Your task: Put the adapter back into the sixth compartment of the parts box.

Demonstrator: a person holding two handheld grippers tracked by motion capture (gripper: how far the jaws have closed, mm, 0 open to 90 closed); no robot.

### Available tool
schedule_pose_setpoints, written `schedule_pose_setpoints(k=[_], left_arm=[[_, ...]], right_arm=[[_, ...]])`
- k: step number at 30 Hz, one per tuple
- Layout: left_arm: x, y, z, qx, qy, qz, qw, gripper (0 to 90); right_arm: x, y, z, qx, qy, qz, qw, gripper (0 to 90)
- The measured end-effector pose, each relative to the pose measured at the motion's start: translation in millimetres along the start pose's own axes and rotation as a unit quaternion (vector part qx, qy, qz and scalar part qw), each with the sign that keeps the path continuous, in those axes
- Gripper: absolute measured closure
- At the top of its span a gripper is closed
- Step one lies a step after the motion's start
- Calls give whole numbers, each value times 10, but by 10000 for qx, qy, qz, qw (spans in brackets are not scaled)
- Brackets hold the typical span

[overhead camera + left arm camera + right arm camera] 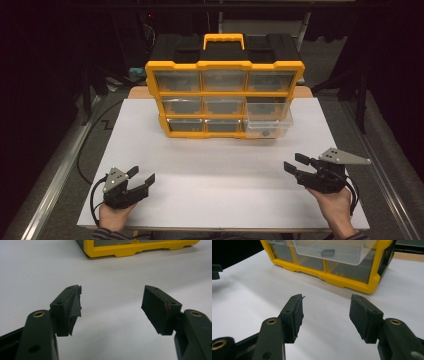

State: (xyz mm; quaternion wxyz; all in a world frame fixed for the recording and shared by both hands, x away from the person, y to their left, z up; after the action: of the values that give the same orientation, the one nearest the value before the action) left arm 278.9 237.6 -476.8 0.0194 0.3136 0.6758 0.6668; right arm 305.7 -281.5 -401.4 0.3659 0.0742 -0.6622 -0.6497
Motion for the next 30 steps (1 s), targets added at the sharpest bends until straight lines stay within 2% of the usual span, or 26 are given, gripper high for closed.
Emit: schedule_pose_setpoints(k=[12,30], left_arm=[[1,2,-5,-4,16,-4,10000,323],[4,1,-7,-10,12,-5,10000,323]], right_arm=[[52,-205,-111,-54,-224,-139,9996,403],[68,-374,-208,-89,-360,-244,9990,371]])
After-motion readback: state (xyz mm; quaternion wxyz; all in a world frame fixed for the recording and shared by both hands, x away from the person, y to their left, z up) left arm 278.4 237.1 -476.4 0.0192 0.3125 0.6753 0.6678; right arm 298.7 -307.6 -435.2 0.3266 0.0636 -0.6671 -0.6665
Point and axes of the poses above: each handheld gripper's, and its own axes: x roughly backward along the jaws, y roughly out of its top, z roughly to its left, the point moved 2 cm from there along -x, roughly forward along the jaws, and after that the axes turned 6 degrees about -z, right-handed, at the moved point
